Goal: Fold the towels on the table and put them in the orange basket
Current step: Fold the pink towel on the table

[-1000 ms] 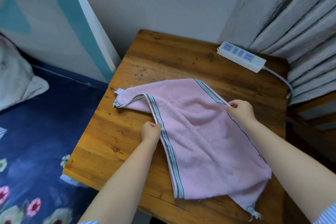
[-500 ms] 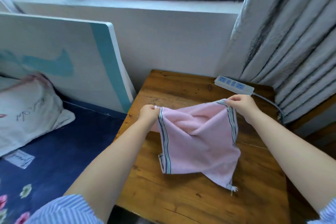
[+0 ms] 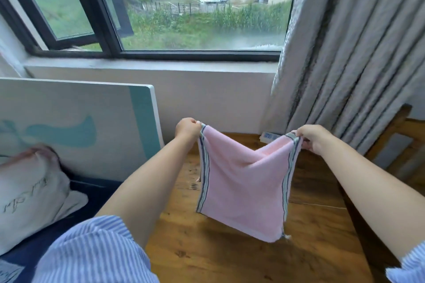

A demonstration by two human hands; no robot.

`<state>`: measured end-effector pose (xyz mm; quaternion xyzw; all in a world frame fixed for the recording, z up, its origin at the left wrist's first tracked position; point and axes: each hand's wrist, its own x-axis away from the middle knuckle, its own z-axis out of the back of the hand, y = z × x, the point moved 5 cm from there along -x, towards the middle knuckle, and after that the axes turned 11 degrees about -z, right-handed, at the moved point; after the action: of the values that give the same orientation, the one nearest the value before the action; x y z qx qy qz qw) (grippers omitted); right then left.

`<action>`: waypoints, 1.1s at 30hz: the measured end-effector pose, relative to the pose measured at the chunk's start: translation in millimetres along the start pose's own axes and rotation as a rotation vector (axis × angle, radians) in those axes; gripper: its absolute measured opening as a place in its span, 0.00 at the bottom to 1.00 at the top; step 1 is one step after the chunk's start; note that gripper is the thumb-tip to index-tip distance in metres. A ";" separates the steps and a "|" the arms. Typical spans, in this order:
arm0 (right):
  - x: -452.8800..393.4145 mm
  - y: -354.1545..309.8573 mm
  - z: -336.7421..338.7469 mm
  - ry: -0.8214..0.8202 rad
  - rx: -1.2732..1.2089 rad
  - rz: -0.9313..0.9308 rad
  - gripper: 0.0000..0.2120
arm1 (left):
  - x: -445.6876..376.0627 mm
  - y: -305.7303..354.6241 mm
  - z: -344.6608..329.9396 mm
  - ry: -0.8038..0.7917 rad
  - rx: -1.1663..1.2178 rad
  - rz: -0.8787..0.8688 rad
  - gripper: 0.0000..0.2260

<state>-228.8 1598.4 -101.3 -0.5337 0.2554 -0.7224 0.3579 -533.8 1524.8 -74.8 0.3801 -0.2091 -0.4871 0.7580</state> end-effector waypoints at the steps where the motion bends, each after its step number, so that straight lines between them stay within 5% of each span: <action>1: 4.5 -5.7 -2.9 -0.010 -0.035 0.008 0.13 | -4.0 3.7 2.1 -0.007 0.002 -0.007 0.12; 12: 28.2 -95.5 -9.2 0.016 -0.586 0.288 0.18 | -53.6 58.8 43.7 0.302 0.297 -0.174 0.11; 19: 42.5 -84.7 -16.5 -0.041 -0.621 0.309 0.15 | -54.8 40.2 48.0 0.263 0.395 -0.174 0.10; 23: 25.8 -14.4 -25.5 0.029 -0.524 0.126 0.13 | -40.2 -28.4 19.0 0.043 0.273 0.019 0.16; 25: 9.8 33.5 -32.5 0.094 -0.379 -0.009 0.11 | -21.5 -63.5 -5.7 -0.174 0.194 0.165 0.09; 27: -3.0 80.0 -41.7 0.123 -0.112 -0.123 0.03 | -0.4 -96.8 -30.1 -0.368 0.007 0.246 0.12; 33: 5.0 197.1 -55.2 0.140 0.948 -0.302 0.05 | 79.9 -175.5 -79.0 -0.922 -0.560 0.327 0.16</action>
<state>-234.2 1472.8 -262.9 -0.2937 -0.1574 -0.8368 0.4344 -546.3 1441.0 -265.1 -0.1251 -0.4374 -0.5161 0.7257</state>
